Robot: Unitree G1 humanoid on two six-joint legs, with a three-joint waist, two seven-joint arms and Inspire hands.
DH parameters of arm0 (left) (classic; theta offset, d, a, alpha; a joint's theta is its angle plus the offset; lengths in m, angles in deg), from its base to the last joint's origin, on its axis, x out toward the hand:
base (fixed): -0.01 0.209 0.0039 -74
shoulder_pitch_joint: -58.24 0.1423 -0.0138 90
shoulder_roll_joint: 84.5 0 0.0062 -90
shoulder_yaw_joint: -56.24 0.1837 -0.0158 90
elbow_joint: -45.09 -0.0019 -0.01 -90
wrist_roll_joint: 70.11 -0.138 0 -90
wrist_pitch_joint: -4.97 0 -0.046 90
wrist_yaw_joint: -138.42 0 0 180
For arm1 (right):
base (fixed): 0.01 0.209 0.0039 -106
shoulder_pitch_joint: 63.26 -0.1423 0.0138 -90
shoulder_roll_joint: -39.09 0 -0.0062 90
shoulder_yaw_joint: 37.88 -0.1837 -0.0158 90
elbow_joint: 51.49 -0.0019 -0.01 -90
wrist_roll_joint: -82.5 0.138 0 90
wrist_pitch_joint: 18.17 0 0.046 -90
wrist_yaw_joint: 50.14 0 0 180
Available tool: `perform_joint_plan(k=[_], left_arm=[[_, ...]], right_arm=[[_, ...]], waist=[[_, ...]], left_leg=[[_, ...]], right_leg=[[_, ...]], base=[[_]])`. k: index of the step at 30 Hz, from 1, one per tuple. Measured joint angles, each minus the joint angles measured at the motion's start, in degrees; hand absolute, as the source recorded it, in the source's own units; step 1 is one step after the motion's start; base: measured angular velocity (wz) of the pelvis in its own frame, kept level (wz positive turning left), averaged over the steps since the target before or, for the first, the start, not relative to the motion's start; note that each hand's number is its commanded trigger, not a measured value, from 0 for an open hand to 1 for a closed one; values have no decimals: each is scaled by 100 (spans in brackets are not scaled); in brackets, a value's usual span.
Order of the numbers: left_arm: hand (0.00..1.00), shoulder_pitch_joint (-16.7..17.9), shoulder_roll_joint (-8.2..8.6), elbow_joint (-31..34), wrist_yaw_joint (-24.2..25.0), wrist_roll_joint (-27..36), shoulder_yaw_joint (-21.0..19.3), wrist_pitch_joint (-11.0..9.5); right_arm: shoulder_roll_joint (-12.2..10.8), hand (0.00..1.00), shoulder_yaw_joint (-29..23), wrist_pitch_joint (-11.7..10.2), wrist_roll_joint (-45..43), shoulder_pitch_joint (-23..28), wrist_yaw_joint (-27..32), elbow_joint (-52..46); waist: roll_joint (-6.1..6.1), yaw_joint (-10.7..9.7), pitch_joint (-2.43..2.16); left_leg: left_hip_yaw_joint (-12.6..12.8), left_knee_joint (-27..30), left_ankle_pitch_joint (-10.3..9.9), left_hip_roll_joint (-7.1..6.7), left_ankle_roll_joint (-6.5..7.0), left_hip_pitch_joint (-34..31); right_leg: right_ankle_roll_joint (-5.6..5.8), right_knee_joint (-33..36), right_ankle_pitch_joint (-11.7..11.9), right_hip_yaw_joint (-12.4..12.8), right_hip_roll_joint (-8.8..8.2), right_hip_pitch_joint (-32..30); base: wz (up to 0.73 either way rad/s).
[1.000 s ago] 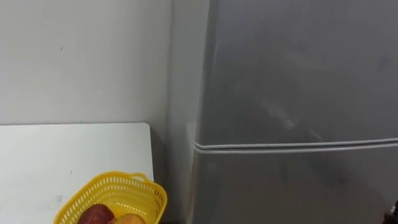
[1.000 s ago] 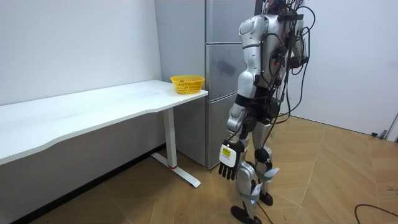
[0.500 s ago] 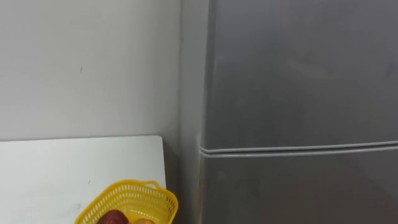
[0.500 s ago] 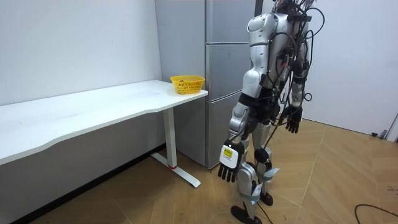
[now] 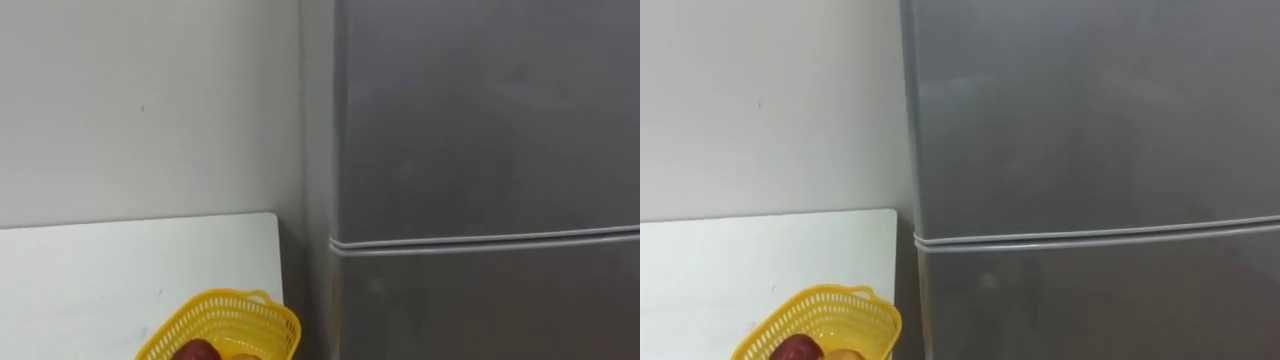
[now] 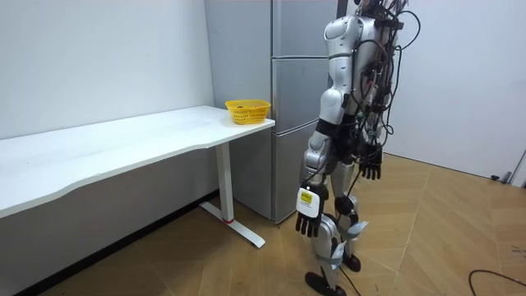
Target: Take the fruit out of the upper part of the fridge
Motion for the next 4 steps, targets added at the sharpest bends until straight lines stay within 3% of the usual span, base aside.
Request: perform_joint_plan(k=[4], left_arm=[[0,-81,1,34,149,-57,25,2]], right_arm=[[-28,0,50,-86,-132,-326,110,-17]], waist=[[-3,145,7]], left_leg=[[1,27,0,-17,0,-8]], right_leg=[[15,-24,-22,-6,-28,19]], base=[[4]])
